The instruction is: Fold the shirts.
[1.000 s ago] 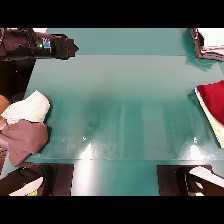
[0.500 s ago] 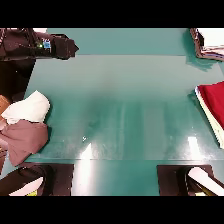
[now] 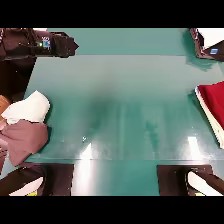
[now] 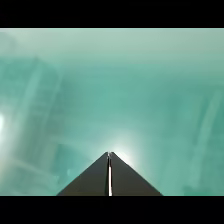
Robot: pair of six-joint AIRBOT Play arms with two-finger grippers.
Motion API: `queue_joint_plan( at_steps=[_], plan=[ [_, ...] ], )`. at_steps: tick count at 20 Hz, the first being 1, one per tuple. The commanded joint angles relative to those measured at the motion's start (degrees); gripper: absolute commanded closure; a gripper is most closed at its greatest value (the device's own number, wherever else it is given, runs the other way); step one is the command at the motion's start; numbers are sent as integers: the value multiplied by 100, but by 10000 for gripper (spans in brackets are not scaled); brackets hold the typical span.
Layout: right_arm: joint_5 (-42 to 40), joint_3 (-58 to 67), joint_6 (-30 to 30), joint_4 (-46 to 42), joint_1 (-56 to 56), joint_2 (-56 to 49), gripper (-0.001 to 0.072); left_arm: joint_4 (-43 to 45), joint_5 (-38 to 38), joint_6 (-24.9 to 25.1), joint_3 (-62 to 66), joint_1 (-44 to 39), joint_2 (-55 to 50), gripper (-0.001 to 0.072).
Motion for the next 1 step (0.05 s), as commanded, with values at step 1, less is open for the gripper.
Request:
queue_joint_plan(
  at_steps=[1],
  plan=[
    [-35, 46, -15, -345, 522, 4, 693, 0, 11, 0, 0, -2, 4, 687]
  ],
)
